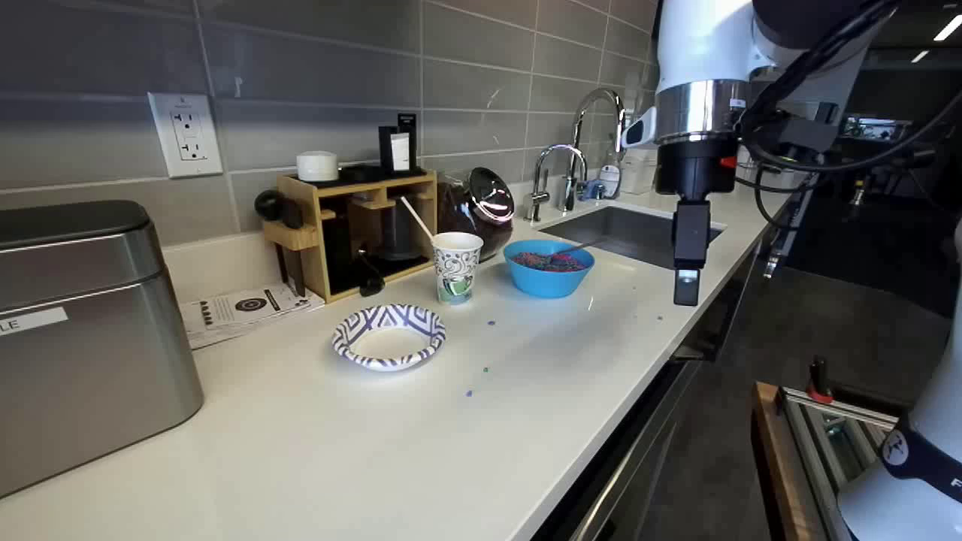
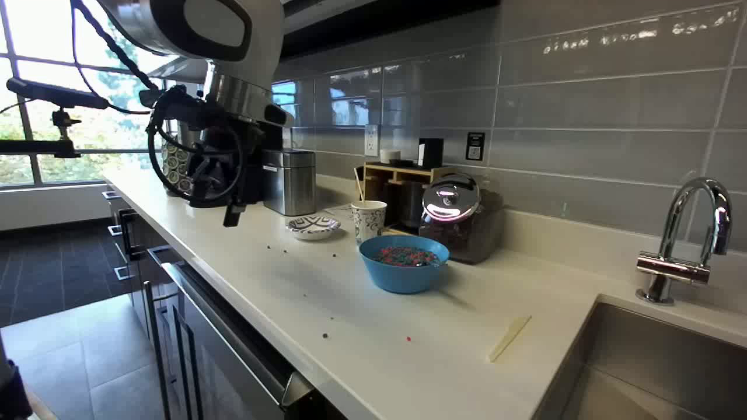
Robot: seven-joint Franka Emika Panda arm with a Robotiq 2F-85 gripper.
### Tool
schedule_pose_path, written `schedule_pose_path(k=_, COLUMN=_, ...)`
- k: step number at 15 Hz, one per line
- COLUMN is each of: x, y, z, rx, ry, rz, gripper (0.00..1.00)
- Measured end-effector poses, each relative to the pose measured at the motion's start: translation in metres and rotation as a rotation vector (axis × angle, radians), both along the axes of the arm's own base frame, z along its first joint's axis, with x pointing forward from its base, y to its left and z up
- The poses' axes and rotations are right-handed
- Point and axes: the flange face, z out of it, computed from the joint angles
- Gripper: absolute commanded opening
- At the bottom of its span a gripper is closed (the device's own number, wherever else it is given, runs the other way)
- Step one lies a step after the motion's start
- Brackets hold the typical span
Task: Use the silver spoon to place some cereal from the blue bowl into the coffee cup.
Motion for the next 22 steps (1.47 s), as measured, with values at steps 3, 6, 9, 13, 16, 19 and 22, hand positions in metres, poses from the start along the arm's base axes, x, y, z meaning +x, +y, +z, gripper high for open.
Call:
schedule_pose_path(k=3, x=0.000, y=0.000, z=0.000, rx=0.000, ry=0.000, rz=0.000, gripper=1.00)
schedule_pose_path(k=6, x=0.000, y=0.000, z=0.000, rx=0.000, ry=0.000, rz=0.000, gripper=1.00)
schedule_pose_path(k=9, x=0.000, y=0.000, z=0.000, rx=0.000, ry=0.000, rz=0.000, gripper=1.00)
schedule_pose_path(k=13, x=0.001, y=-0.001, z=0.000, rx=-0.006, ry=-0.002, rz=0.003, gripper=1.00)
schedule_pose_path(k=16, x=0.009, y=-0.009, z=0.006, rx=-0.060, ry=-0.019, rz=0.067, gripper=1.00)
schedule_pose_path(k=19, x=0.029, y=-0.025, z=0.012, rx=-0.141, ry=-0.020, rz=0.155, gripper=1.00)
schedule_pose_path(k=22, x=0.057, y=-0.048, z=0.010, rx=-0.200, ry=0.011, rz=0.240, gripper=1.00)
